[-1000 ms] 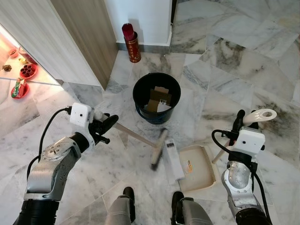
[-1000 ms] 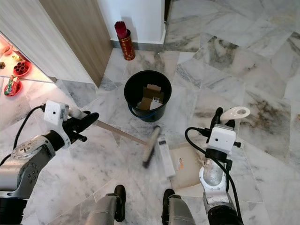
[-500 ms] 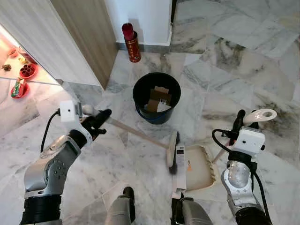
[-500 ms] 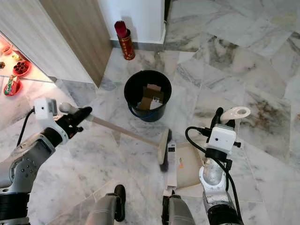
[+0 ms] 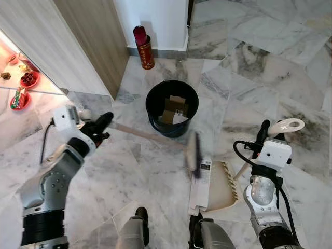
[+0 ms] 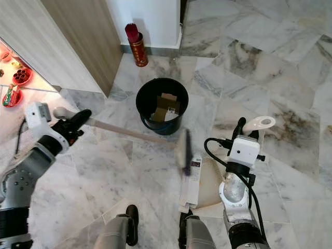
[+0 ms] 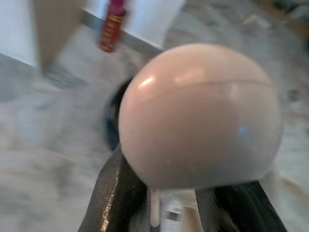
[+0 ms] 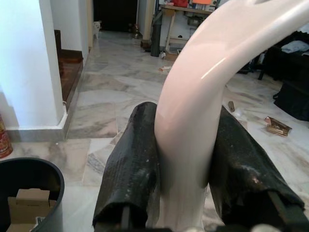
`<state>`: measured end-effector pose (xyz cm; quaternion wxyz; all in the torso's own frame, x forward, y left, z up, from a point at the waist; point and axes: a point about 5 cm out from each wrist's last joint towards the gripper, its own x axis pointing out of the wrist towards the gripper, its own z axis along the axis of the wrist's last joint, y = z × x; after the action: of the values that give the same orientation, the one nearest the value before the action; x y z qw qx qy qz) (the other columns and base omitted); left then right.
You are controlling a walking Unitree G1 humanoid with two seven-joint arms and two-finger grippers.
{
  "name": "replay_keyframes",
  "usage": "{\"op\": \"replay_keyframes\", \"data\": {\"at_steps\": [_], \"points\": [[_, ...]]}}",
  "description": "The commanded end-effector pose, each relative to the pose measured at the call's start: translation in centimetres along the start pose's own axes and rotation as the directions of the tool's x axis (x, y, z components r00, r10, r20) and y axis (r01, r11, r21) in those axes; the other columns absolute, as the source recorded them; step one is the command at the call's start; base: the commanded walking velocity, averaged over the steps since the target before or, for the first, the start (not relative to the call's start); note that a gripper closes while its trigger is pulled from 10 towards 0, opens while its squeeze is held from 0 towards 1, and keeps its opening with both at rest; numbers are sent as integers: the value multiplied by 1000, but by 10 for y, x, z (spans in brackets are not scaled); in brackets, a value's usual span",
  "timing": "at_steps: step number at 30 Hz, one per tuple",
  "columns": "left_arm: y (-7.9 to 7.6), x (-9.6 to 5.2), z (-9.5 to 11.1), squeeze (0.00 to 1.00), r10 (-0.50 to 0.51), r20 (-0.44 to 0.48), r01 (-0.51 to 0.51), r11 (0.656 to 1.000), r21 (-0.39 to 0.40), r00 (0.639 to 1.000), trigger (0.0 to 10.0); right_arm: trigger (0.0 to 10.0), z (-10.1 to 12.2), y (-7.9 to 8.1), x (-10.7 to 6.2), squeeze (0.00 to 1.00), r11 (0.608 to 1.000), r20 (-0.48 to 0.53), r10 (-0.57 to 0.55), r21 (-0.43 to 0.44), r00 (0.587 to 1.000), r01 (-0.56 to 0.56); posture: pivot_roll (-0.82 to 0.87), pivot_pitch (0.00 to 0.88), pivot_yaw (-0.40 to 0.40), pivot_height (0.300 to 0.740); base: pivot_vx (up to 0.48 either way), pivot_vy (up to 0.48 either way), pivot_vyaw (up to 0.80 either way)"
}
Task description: Sweep floor
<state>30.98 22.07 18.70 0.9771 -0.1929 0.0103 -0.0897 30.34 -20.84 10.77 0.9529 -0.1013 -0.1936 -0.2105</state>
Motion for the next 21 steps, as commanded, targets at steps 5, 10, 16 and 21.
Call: {"op": "replay_keyframes", "data": {"at_steps": [5,10,16,21], "points": [[22,-19,27,0,107,123,-121,986,118,987,10000,10000,-16,-2,-14,0,1000,-80,8,-29,997,-10,250,329,87,740,0,0,0],[27,-24,29,0,129,111,-149,969,197,985,10000,10000,-16,-1,-14,0,1000,-82,12,-28,997,-15,252,331,85,740,0,0,0],[23,-26,5,0,93,-66,-69,952,297,994,10000,10000,-15,-2,-13,0,999,-77,14,-28,997,-16,247,335,83,740,0,0,0],[24,-29,-15,0,115,-200,-17,901,433,973,10000,10000,-15,-5,-11,0,999,-72,12,-34,997,-14,241,341,79,740,0,0,0]]}}
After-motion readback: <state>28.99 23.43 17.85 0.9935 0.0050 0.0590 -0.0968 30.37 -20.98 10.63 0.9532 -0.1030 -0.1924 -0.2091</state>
